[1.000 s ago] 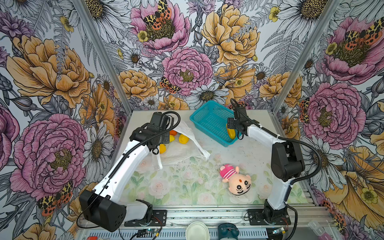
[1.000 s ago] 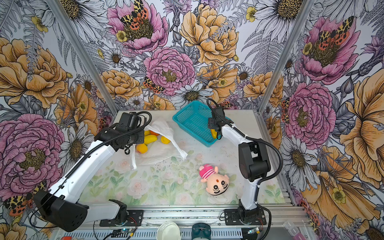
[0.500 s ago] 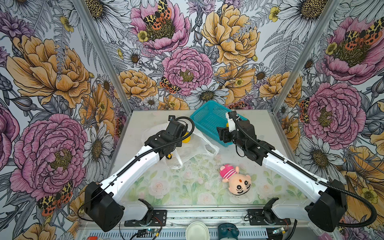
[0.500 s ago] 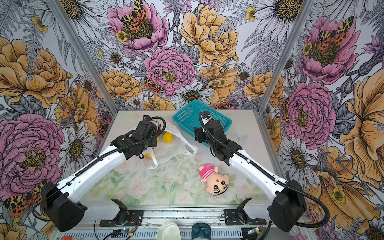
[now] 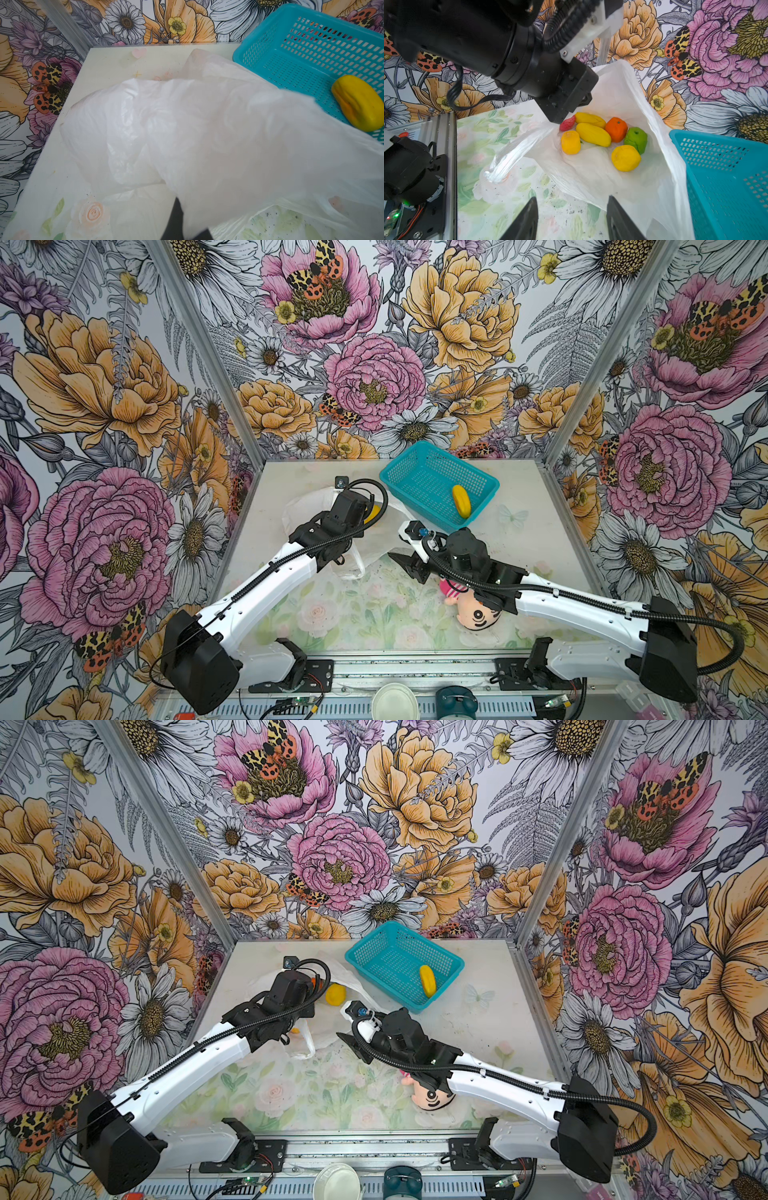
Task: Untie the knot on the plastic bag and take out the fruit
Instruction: 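Move the right gripper back over the bag opening while the left gripper holds the bag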
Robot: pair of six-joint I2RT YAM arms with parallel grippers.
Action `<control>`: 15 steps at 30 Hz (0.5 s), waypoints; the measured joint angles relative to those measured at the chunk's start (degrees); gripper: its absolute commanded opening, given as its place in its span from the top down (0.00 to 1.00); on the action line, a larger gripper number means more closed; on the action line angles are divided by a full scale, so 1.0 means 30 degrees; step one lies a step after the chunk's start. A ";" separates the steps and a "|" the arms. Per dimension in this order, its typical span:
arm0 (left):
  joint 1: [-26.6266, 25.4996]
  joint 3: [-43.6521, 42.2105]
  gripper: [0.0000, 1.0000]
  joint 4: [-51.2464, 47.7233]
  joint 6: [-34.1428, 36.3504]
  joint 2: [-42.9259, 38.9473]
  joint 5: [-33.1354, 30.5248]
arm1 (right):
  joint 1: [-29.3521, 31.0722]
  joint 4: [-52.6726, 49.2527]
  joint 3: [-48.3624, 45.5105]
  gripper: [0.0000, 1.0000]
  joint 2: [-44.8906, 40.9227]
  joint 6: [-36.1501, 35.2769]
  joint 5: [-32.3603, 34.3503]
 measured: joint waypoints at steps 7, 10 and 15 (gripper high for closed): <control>-0.0022 -0.0022 1.00 0.0168 0.0007 -0.0117 -0.0357 | 0.0000 0.3213 -0.0860 0.47 0.3504 0.0364 0.0284; -0.0022 -0.0102 1.00 0.0219 0.0051 -0.0350 -0.0452 | 0.0000 0.3636 -0.0648 0.47 0.4911 0.0619 0.0736; -0.0051 -0.0175 1.00 0.0255 0.0058 -0.0481 -0.0561 | 0.0000 0.4663 -0.0051 0.47 0.6739 0.1013 0.1384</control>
